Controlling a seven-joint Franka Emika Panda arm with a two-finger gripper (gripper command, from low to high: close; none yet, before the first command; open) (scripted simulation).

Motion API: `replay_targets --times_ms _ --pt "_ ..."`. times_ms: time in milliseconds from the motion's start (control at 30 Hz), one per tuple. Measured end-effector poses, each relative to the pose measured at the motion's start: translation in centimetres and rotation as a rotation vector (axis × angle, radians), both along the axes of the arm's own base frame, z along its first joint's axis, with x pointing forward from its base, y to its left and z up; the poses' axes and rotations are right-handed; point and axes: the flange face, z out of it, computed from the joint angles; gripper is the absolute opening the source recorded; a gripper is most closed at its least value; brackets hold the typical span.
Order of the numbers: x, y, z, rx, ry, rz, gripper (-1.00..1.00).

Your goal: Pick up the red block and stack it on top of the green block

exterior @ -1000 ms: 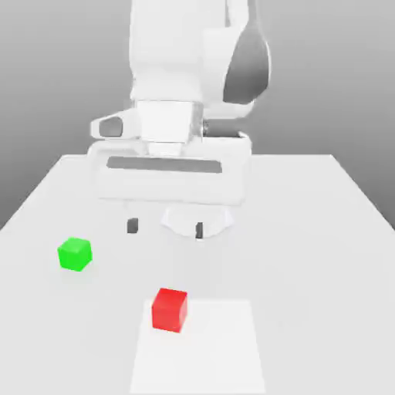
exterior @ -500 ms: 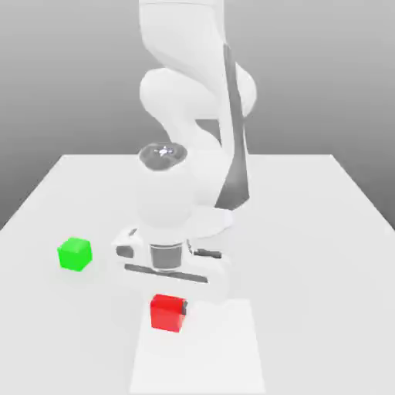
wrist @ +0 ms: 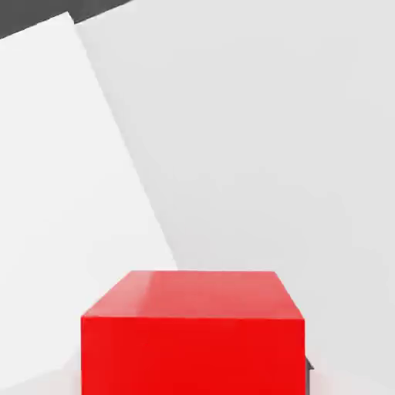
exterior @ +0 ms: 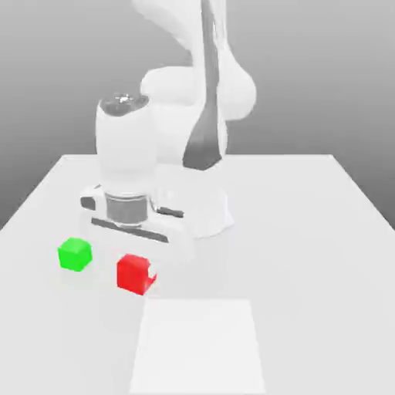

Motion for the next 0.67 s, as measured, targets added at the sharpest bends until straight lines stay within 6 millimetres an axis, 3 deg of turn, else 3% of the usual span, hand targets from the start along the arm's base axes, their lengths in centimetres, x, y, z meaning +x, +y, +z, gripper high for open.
replay_targets --times_ms 133,267,333,567,600,667 --pt "-5.7 -6.3 1.1 0.001 -0.001 -0.242 -1.00" --pt "-12.4 -10.5 1.7 0.013 -0.007 -0.480 -1.00" --pt "-13.5 -11.1 0.9 0.020 -0.011 -0.520 -1.00" --pt "-13.8 -11.2 -4.1 0.022 -0.013 -0.532 -1.00" --pt "-13.9 -11.2 -4.6 0.020 -0.011 -0.532 1.00" --pt "-13.8 -11.1 -4.6 0.020 -0.011 -0.530 1.00"
